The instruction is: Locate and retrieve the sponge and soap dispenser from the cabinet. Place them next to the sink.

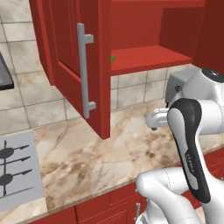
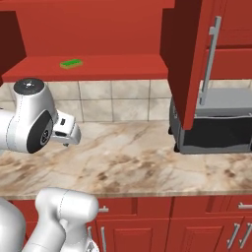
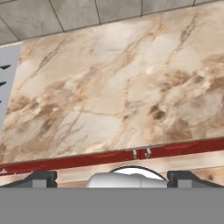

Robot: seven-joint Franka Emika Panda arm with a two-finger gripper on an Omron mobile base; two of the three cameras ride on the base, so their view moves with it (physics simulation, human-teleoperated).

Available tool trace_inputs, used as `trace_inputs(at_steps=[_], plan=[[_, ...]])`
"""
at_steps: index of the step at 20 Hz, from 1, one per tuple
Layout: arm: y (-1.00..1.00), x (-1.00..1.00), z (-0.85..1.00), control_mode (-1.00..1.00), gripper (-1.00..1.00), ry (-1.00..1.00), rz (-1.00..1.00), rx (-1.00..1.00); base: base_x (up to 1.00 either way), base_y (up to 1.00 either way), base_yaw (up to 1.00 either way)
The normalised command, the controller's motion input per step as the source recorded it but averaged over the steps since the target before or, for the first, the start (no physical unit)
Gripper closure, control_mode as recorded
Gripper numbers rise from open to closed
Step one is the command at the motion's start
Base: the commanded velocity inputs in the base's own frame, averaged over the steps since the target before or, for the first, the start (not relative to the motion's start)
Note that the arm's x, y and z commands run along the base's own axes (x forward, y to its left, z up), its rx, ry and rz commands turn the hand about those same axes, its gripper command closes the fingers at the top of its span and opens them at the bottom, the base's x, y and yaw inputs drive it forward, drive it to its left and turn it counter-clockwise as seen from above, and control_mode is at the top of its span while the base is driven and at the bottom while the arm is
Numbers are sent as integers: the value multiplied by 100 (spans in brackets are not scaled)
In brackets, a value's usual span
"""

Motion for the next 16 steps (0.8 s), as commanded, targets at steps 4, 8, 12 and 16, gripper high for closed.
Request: trace_inputs(at_steps=[4, 8, 12, 16], plan=[[0, 0, 0, 100, -100, 0, 0, 0, 43, 0, 7], [0, 0, 0, 100, -100, 0, 0, 0, 49, 6, 9], [0, 0, 0, 100, -100, 0, 0, 0, 67, 12, 13], [0, 0, 0, 100, -100, 0, 0, 0, 74, 18, 10]])
